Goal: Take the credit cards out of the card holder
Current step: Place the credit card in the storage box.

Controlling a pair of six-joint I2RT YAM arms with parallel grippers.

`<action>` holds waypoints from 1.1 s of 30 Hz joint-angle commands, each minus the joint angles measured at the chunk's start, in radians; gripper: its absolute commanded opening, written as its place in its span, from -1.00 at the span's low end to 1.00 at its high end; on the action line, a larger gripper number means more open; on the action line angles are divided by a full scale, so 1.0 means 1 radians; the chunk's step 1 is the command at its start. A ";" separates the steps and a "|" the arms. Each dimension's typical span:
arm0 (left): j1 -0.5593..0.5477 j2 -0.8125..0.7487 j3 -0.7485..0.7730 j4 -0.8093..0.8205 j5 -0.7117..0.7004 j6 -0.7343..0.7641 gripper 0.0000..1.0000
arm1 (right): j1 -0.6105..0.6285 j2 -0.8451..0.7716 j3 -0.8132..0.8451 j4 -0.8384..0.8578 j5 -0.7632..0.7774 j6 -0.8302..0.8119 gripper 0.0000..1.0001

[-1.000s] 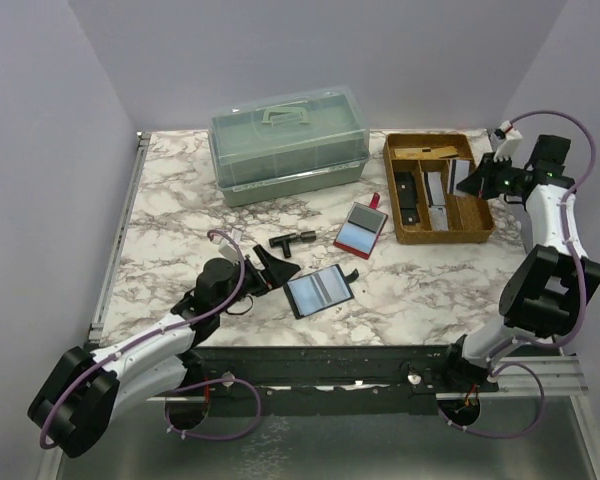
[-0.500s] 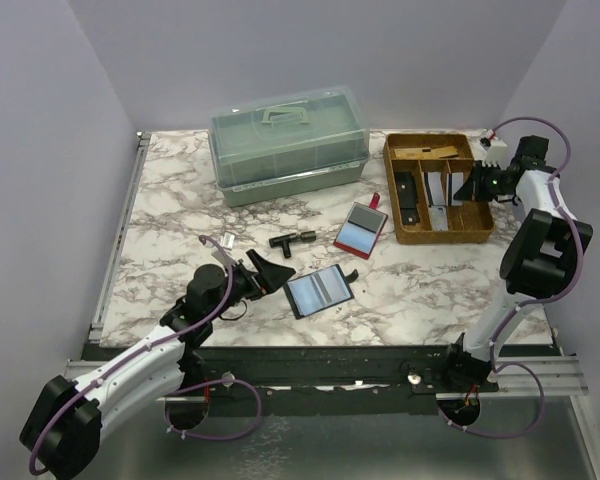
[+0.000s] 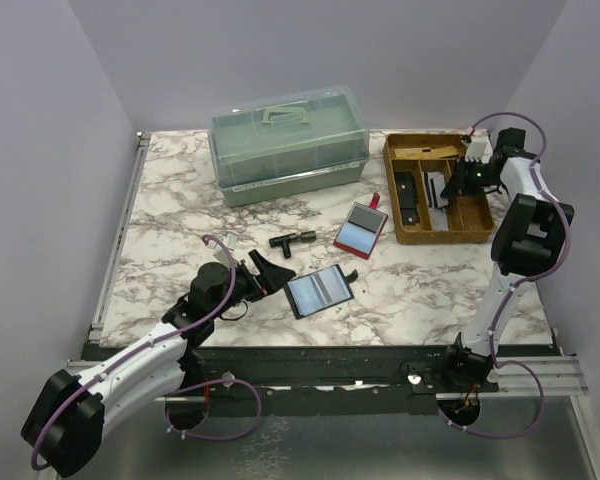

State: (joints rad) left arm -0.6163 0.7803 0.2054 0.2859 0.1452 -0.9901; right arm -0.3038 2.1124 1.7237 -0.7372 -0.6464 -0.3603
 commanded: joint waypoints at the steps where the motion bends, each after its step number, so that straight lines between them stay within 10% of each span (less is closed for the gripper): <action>1: 0.004 0.000 0.032 0.029 0.030 -0.019 0.84 | 0.023 -0.002 0.013 0.053 0.174 0.080 -0.48; 5: 0.004 -0.026 0.041 0.036 0.058 -0.040 0.84 | 0.026 -0.107 -0.116 0.221 0.327 0.121 -0.04; 10: 0.003 -0.054 0.050 0.036 0.059 -0.039 0.84 | 0.026 -0.218 -0.188 0.238 0.316 0.118 -0.01; 33: 0.007 -0.067 0.006 0.083 0.106 -0.184 0.97 | 0.026 -0.749 -0.618 0.301 -0.452 0.075 0.06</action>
State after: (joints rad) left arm -0.6144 0.7300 0.2302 0.3450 0.2165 -1.1404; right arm -0.2760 1.4342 1.1576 -0.5045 -0.9630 -0.2852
